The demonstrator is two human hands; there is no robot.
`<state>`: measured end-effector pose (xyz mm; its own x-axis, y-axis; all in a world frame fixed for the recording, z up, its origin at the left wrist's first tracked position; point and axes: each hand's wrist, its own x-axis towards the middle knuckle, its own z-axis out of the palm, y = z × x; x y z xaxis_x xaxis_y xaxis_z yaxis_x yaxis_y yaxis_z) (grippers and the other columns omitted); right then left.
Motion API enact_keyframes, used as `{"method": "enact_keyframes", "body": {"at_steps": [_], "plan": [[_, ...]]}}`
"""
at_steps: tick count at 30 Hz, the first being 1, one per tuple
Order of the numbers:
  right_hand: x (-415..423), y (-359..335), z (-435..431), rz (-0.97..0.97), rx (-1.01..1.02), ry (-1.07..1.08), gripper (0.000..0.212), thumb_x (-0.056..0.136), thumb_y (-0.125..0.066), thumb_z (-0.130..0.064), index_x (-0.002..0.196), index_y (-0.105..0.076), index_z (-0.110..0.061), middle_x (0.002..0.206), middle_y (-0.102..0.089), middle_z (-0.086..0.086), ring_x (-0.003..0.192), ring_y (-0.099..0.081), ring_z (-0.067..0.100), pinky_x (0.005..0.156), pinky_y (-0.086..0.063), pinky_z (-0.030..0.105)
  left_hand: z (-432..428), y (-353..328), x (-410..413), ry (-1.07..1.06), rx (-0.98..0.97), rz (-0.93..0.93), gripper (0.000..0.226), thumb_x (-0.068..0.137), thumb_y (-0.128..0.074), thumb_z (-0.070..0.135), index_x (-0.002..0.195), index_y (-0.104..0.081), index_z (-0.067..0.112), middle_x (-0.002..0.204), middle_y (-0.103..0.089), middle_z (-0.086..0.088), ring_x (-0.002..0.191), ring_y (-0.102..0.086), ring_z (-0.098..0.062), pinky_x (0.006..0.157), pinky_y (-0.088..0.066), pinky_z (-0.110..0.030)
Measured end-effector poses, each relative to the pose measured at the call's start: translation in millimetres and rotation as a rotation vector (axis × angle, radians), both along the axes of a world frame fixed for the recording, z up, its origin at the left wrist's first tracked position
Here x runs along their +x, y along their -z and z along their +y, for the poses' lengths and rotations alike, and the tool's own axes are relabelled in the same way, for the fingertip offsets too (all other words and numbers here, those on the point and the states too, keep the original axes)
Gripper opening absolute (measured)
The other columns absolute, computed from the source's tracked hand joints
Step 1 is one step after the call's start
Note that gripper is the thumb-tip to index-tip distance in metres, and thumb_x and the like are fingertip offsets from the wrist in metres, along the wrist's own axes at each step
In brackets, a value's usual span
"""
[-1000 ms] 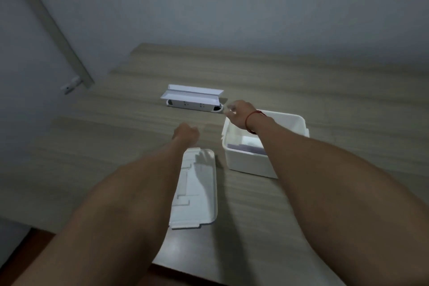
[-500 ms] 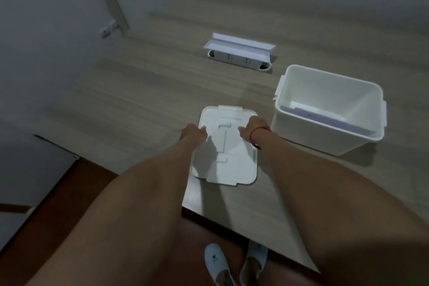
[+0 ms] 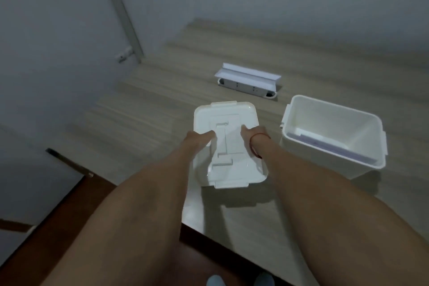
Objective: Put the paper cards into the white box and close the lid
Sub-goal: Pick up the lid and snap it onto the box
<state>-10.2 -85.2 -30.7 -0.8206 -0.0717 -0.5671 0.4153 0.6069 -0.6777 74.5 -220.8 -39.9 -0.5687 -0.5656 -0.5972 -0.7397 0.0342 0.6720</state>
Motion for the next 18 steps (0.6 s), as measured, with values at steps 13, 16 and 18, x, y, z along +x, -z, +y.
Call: {"method": "enact_keyframes", "body": {"at_steps": [13,16,18], "plan": [[-35,-244,-23,0.072,-0.951,0.150,0.080,0.074,-0.053,-0.074,0.126,-0.054,-0.013,0.109,-0.063,0.006,0.094,-0.067,0.022,0.088,-0.057,0.040,0,-196,-38,0.214,-1.119,0.526,0.022,0.091,-0.049,0.010,0.102,-0.067,0.011,0.097,-0.071,-0.019,0.091,-0.066,-0.038,0.071,-0.050,-0.040],[-31,-239,-13,0.071,-0.889,0.215,0.051,0.082,-0.070,-0.023,0.125,-0.049,-0.004,0.100,-0.066,0.014,0.093,-0.072,0.032,0.057,-0.062,0.036,17,-196,-36,0.318,-1.183,0.478,0.035,0.090,-0.045,0.004,0.113,-0.070,0.015,0.105,-0.071,-0.016,0.099,-0.065,-0.036,0.075,-0.049,-0.038],[-28,-235,-2,0.060,-0.818,0.282,0.048,0.086,-0.056,0.001,0.132,-0.042,-0.002,0.116,-0.063,0.019,0.074,-0.067,0.032,0.031,-0.052,0.029,22,-195,-36,0.383,-1.151,0.462,0.039,0.090,-0.046,0.004,0.119,-0.068,0.018,0.113,-0.070,-0.015,0.106,-0.064,-0.035,0.080,-0.048,-0.036]]}}
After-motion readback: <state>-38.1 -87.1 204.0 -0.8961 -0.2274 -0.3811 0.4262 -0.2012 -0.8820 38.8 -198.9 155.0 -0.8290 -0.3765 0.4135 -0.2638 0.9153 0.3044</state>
